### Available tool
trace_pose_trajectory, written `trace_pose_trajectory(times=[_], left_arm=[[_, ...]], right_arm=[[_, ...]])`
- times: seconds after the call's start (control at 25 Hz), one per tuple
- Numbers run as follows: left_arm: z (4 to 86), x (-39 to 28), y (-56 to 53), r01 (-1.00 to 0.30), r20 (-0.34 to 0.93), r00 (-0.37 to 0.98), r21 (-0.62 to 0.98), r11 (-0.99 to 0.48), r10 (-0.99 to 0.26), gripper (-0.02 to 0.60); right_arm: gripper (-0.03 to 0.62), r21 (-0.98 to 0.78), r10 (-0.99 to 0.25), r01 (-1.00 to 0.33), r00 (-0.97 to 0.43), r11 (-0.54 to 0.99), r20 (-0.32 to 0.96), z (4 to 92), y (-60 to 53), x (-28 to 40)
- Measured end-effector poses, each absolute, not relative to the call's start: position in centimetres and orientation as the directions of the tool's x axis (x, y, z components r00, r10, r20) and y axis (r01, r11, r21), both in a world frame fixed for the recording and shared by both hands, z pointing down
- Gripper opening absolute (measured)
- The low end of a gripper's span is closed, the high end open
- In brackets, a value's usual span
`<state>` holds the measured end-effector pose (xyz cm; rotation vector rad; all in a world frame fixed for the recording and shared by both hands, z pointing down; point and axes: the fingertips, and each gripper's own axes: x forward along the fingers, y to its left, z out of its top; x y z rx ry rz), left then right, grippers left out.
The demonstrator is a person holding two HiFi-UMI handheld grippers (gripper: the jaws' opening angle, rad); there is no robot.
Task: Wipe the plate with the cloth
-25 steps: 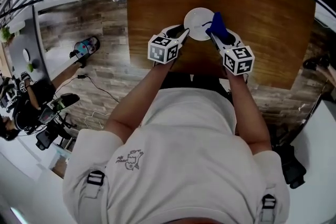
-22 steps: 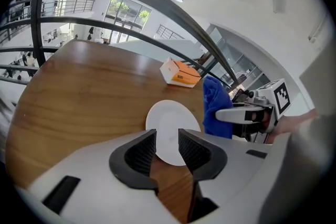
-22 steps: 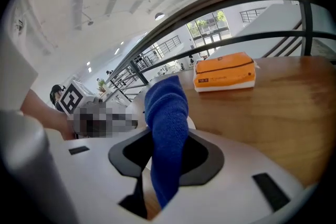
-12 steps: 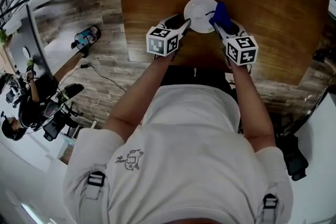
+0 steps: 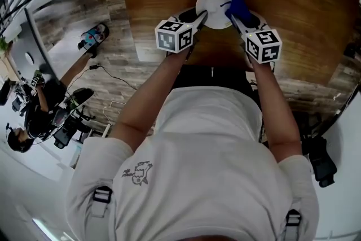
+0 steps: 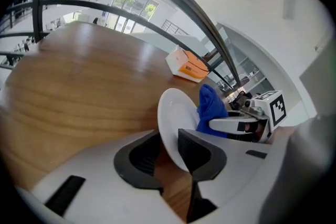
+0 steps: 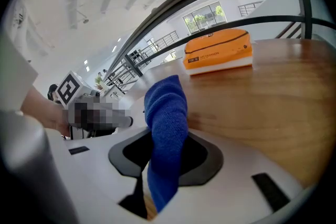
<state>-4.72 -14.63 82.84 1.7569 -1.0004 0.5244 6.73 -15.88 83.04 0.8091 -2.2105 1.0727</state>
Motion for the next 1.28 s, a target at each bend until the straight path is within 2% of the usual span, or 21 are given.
trace_pose_trajectory(times=[0.04, 0.4, 0.6, 0.84, 1.12, 1.28], left_arm=[[82.6, -4.5, -14.8, -0.822, 0.728, 0.561, 0.546, -0.162, -0.394, 0.105], [78.8, -3.4, -15.7, -0.754, 0.621, 0.623, 0.638, -0.154, -0.476, 0.020], [76.6, -1.5, -15.2, -0.719, 0.585, 0.669, 0.667, -0.196, -0.459, 0.018], [72.0, 0.4, -16.6, -0.661, 0.501, 0.725, 0.699, -0.272, -0.473, 0.020], [60.8, -0.1, -20.3, -0.585, 0.328, 0.721, 0.760, -0.282, -0.610, 0.018], [55.5, -1.2, -21.7, -0.574, 0.255, 0.696, 0.759, -0.307, -0.672, 0.018]], right_arm=[[0.124, -0.490, -0.274, -0.714, -0.667, 0.500, 0.693, 83.2, -15.9, 6.8], [0.124, -0.478, -0.300, -0.737, -0.648, 0.477, 0.700, 82.6, -16.2, 6.8], [0.124, -0.464, -0.350, -0.749, -0.643, 0.473, 0.681, 80.1, -18.0, 6.4], [0.124, -0.405, -0.439, -0.710, -0.687, 0.576, 0.580, 71.8, -20.9, 4.4], [0.123, -0.355, -0.474, -0.647, -0.748, 0.674, 0.464, 61.1, -19.5, 3.0], [0.123, -0.333, -0.449, -0.628, -0.755, 0.703, 0.478, 58.1, -18.0, 3.3]])
